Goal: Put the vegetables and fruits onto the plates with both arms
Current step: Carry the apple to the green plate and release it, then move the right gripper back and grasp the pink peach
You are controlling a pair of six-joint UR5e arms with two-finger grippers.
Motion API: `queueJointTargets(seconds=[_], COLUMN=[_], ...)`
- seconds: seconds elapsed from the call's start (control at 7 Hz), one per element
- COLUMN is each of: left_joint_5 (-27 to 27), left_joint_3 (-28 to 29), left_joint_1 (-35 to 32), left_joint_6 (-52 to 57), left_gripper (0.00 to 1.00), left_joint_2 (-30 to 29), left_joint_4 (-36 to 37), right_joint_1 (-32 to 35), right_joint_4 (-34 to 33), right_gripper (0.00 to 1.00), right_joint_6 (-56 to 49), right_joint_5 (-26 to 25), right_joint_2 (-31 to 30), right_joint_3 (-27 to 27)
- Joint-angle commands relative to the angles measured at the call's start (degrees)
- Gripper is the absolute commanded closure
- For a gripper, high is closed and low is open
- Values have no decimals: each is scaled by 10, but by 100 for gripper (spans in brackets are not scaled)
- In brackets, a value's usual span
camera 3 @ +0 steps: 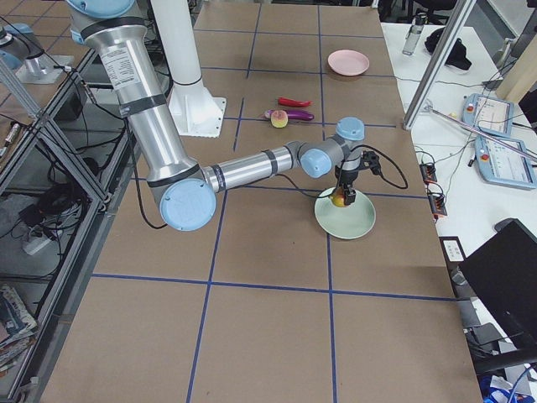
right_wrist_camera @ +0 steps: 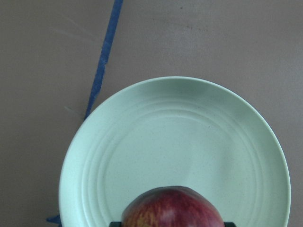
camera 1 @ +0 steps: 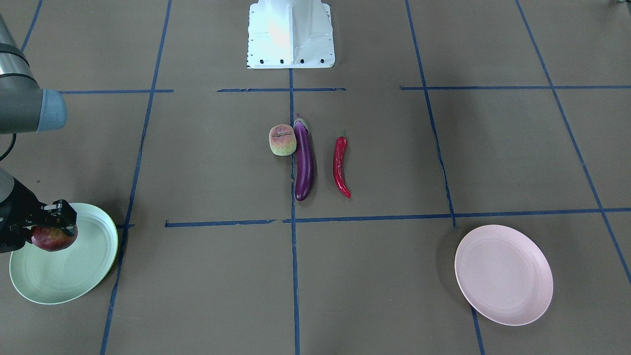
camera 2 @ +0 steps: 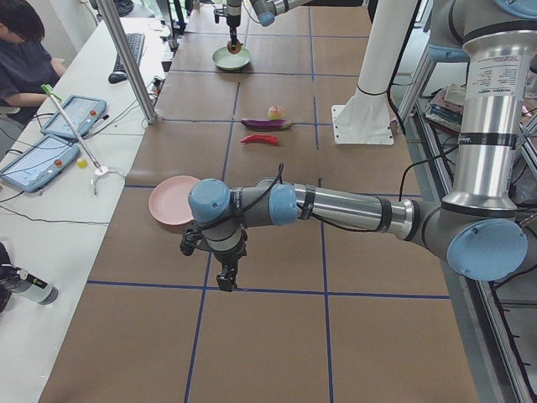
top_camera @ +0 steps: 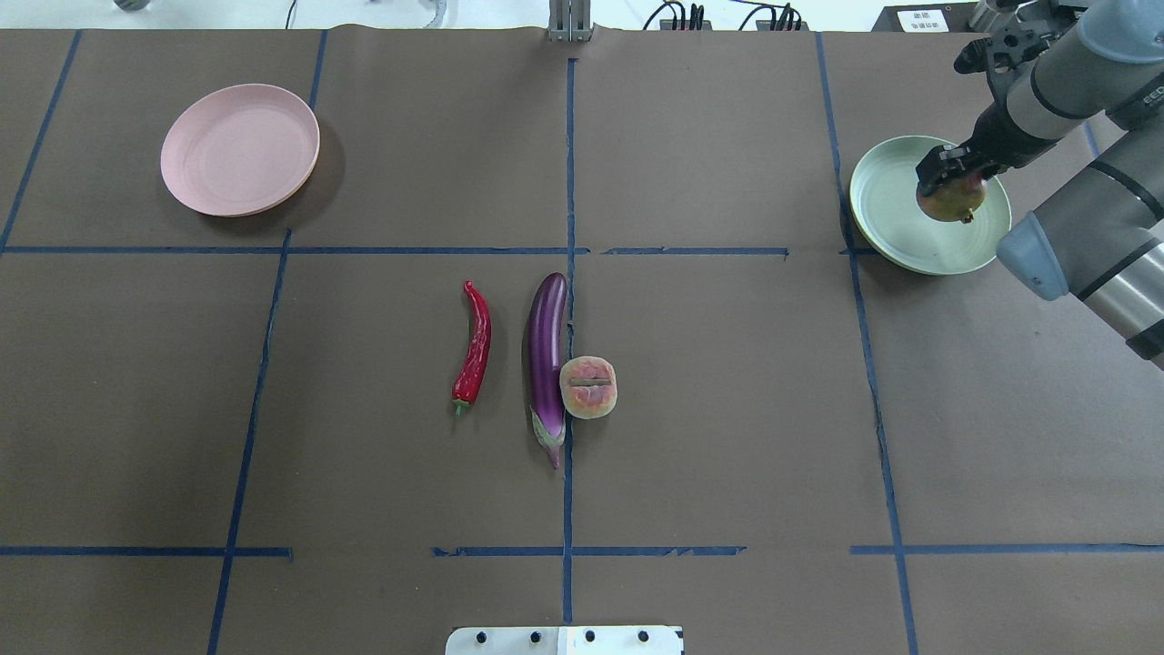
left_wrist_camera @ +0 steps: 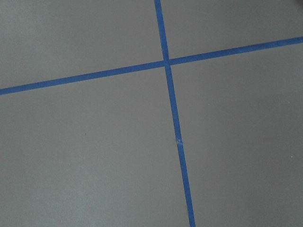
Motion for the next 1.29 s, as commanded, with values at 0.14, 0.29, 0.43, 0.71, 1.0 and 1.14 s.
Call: queueJointTargets(seconds=[0.14,0.29,0.43,0.71,1.0,1.14], left_joint_5=[0,0,0,0,0,0], left_joint_3=[0,0,0,-5,-4,-4], left_joint_1=[0,0,0,0,0,0], left_joint_6=[0,0,0,0,0,0], left_gripper=[0,0,0,0,0,0], left_joint_2=[0,0,0,-1,-1,-1], left_joint_4=[0,0,0,0,-1,-1], right_joint_1=[-6,-6,-9,-75,-207,-274], right_joint_4=[3,2,-7,-9,-76,-150], right_gripper=[0,0,0,0,0,0], right_joint_6=[-2,1,21,178,355,410], right_joint_5=[-1,2,3,-1,-100,-163], right_joint_2=[-6,2,7,31,89,126], right_joint_3=[1,9,32,84,150,179])
